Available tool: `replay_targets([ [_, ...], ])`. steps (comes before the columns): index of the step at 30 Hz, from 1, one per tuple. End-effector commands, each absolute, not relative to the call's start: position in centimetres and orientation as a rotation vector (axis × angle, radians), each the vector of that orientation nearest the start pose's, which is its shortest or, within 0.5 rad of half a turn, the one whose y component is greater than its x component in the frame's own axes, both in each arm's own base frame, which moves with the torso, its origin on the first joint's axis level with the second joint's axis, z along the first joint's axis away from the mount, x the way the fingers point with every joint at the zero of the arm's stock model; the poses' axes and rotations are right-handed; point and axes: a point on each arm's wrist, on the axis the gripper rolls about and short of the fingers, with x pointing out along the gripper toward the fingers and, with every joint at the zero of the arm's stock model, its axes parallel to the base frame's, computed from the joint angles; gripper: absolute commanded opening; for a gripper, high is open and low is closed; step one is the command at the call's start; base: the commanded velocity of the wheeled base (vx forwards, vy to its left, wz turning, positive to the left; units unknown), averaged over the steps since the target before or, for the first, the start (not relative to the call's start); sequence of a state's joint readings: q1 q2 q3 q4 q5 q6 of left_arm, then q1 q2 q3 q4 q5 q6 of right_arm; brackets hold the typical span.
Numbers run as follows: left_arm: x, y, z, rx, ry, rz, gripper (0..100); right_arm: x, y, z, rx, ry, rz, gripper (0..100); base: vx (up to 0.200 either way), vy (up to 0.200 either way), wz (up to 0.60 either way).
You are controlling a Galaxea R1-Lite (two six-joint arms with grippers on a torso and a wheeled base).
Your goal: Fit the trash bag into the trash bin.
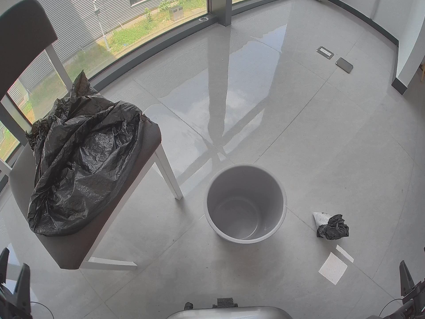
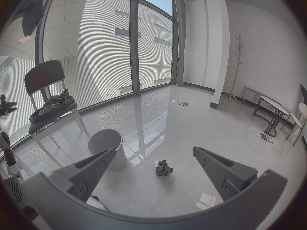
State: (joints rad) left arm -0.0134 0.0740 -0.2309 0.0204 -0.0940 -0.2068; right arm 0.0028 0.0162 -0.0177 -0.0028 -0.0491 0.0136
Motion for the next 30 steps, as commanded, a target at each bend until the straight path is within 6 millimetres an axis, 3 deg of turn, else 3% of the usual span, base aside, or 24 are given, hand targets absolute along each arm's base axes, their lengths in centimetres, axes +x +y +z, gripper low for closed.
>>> replay_targets([
  [1, -0.2, -0.1, 16.7, -0.147, 0.16, -0.047, 100, -2.3, -0.1, 7.6, 0.012, -0.003, -0.043, 100, 0.0, 0.0, 0.0],
  [2, 1.0, 0.0, 17.5, -0.14, 0.197, -0.02, 100, -2.3, -0.1, 7.6, 0.014, -0.003, -0.049, 100, 0.0, 0.0, 0.0],
  [3, 1.0, 0.0, 17.5, -0.14, 0.197, -0.02, 100, -2.3, -0.1, 7.6, 0.014, -0.003, -0.049, 100, 0.0, 0.0, 0.0],
  [4, 3.7, 0.0, 18.6, -0.14, 0.258, 0.014, 100, -2.3, -0.1, 7.6, 0.015, -0.003, -0.051, 100, 0.0, 0.0, 0.0],
  [5, 4.7, 0.0, 18.8, -0.141, 0.28, 0.022, 100, -2.3, -0.1, 7.6, 0.015, -0.003, -0.051, 100, 0.0, 0.0, 0.0],
  [10, 10.6, 0.6, 18.2, -0.127, 0.426, 0.161, 100, -2.3, -0.1, 7.6, 0.005, -0.002, -0.049, 100, 0.0, 0.0, 0.0],
  [14, 13.8, 1.4, 18.4, -0.139, 0.409, 0.243, 100, -2.3, -0.1, 7.6, 0.006, -0.002, -0.048, 100, 0.0, 0.0, 0.0],
  [19, 15.2, 2.8, 18.2, -0.154, 0.428, 0.325, 100, -2.3, -0.1, 7.6, 0.006, -0.002, -0.048, 100, 0.0, 0.0, 0.0],
  [30, 14.3, 3.9, 18.7, -0.19, 0.396, 0.375, 100, -2.3, -0.1, 7.6, 0.014, -0.002, -0.048, 100, 0.0, 0.0, 0.0],
])
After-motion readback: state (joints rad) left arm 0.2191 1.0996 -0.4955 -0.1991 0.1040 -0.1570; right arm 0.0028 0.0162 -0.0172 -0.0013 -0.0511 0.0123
